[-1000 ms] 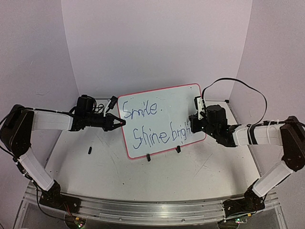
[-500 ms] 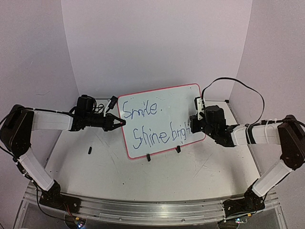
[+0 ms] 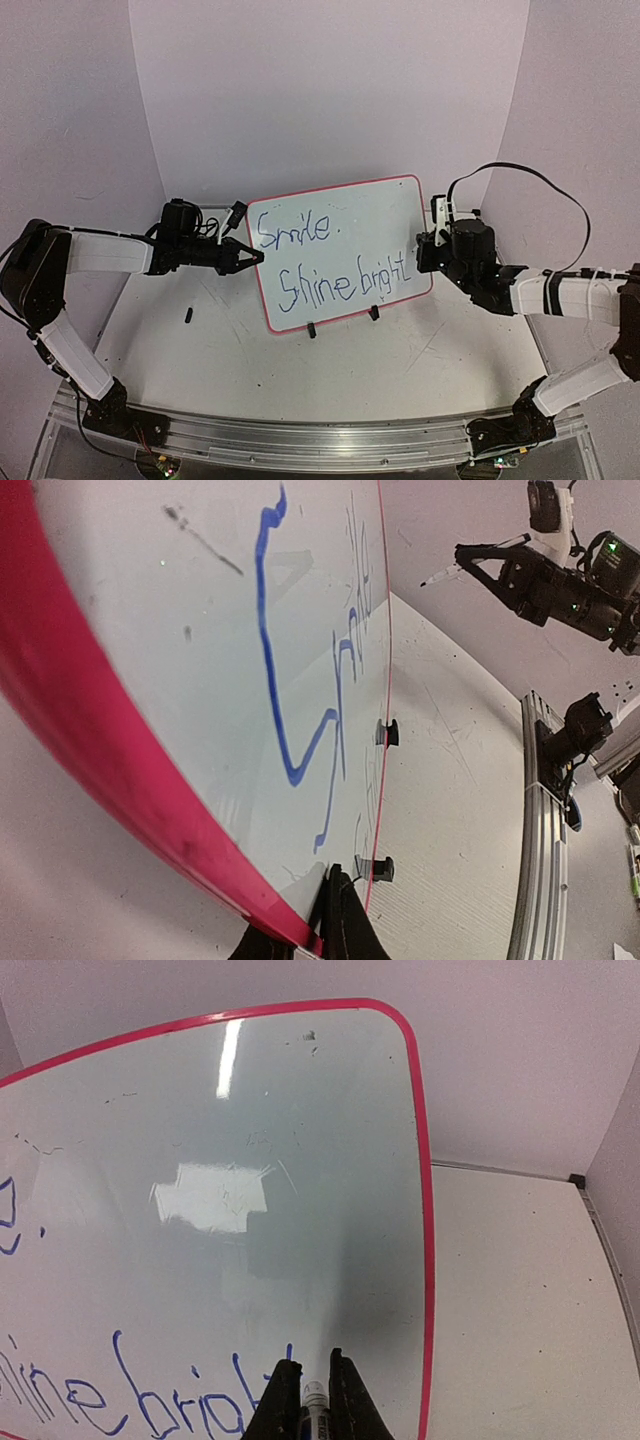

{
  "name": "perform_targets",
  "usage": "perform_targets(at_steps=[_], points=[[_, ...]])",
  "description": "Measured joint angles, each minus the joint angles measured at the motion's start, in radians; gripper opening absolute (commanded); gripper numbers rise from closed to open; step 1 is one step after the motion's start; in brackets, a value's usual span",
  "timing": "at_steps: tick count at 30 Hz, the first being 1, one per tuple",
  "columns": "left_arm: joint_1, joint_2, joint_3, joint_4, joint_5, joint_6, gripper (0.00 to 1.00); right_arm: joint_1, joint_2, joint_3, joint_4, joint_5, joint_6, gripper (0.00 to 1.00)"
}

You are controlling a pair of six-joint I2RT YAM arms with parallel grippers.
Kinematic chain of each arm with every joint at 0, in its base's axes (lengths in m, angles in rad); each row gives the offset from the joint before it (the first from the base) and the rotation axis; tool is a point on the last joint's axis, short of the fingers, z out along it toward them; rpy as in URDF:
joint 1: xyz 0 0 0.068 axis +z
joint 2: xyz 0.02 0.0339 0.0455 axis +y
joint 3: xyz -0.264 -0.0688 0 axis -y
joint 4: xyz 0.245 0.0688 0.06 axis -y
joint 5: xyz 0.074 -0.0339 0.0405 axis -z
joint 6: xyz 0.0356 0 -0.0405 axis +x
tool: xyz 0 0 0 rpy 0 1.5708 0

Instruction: Write a sentence on the whiteboard

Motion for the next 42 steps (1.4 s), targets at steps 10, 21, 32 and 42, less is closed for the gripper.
perform_targets(at_steps=[10,21,32,42], points=[[0.0,0.0,0.0,0.0,0.0,0.0,0.0,-0.026,0.032,-0.067,-0.001,-0.026,0.027,0.0],[0.0,0.0,0.0,0.0,0.0,0.0,0.0,-0.037,0.082,-0.072,0.026,-0.076,0.031,0.0],[0.0,0.0,0.0,0.0,0.0,0.0,0.0,-0.037,0.084,-0.095,0.038,-0.069,0.031,0.0],[0.0,0.0,0.001,0.0,0.0,0.0,0.0,-0.037,0.114,-0.095,0.059,-0.002,0.031,0.0]])
